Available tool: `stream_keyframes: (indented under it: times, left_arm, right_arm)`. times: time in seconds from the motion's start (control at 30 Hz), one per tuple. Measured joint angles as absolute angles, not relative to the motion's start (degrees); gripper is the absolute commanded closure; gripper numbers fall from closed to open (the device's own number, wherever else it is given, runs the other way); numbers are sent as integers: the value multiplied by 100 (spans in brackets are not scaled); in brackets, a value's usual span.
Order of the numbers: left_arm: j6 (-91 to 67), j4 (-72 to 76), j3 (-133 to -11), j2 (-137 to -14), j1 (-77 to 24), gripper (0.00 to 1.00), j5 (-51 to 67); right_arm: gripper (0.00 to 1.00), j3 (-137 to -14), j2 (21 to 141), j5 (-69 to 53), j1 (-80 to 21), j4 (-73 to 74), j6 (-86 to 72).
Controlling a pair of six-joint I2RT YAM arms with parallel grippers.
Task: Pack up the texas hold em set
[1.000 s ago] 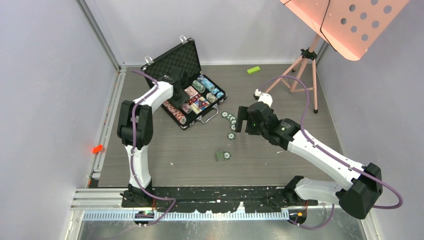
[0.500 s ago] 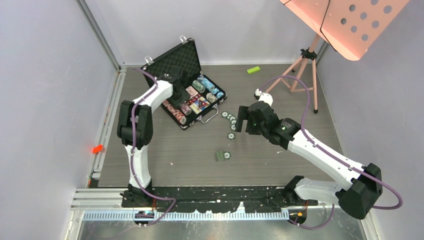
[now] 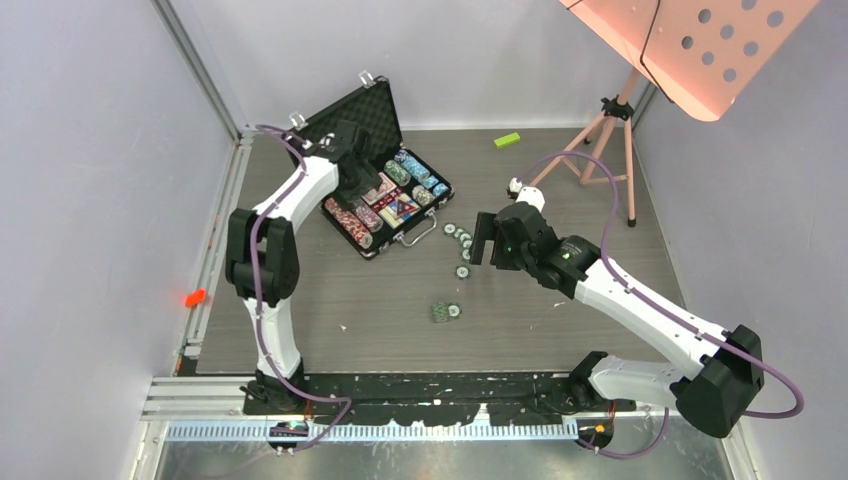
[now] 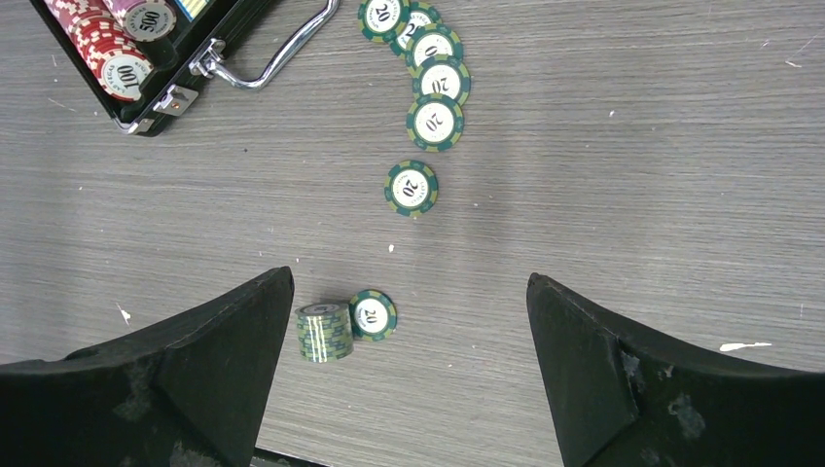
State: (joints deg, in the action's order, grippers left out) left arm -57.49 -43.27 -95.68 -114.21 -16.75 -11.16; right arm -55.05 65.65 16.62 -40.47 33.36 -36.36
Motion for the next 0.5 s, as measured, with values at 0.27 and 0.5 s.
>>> stream_keyframes:
  times: [0.27, 0.5]
  left_arm:
    - [-4799, -3861, -8914, -10191, -1680, 10, -224]
    - [-3916, -3087, -7741, -9120, -1734, 0, 1203]
  right_arm:
    - [5, -5505, 6565, 1669, -4036, 3336, -3671]
    - [5, -5505, 6521, 1778, -4036, 3347, -3745]
